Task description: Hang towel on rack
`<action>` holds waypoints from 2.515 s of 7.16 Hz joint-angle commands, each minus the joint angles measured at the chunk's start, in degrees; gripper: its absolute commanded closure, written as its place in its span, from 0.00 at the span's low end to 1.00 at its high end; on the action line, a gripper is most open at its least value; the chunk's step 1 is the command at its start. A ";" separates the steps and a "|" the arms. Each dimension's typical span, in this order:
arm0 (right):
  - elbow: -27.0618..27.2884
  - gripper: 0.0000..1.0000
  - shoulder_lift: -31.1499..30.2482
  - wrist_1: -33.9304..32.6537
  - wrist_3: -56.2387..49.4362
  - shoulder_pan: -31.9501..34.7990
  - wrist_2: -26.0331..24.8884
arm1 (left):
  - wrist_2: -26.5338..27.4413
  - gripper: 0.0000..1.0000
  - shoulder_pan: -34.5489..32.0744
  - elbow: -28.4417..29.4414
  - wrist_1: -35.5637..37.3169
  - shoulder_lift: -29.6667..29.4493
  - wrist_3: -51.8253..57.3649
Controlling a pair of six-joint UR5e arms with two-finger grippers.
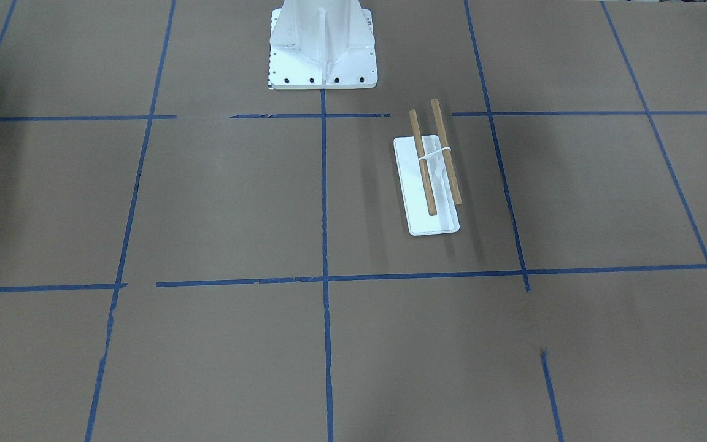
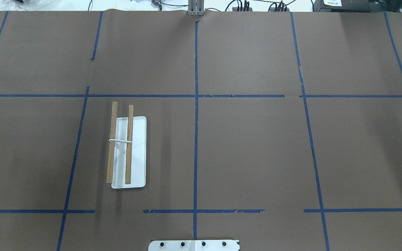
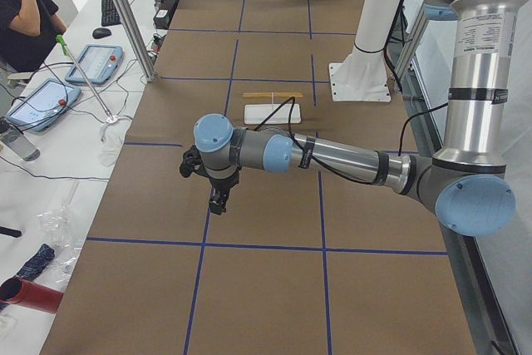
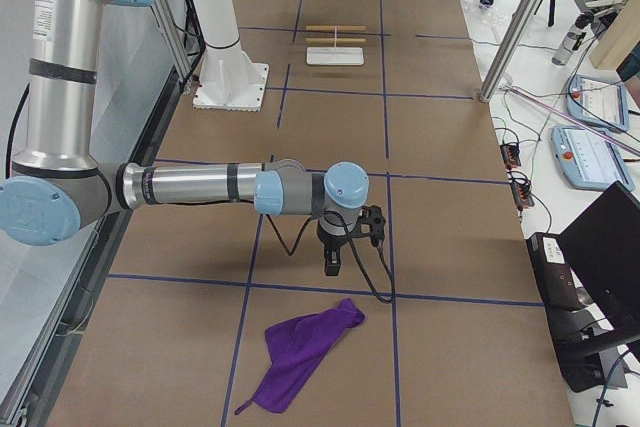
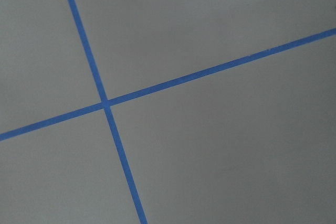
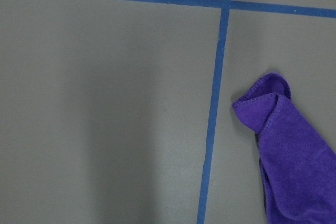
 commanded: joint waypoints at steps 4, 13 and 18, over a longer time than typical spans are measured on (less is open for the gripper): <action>0.98 0.00 0.02 0.00 0.18 0.15 0.17 | 0.24 0.00 -3.90 -2.56 1.47 0.47 0.27; -19.78 0.08 4.04 25.54 2.99 -6.53 -9.68 | -0.21 0.00 -3.63 0.60 -1.78 -0.32 0.44; -32.58 0.23 10.84 26.02 2.73 -6.62 -8.80 | -2.67 0.00 -3.63 0.17 -1.69 -0.32 0.35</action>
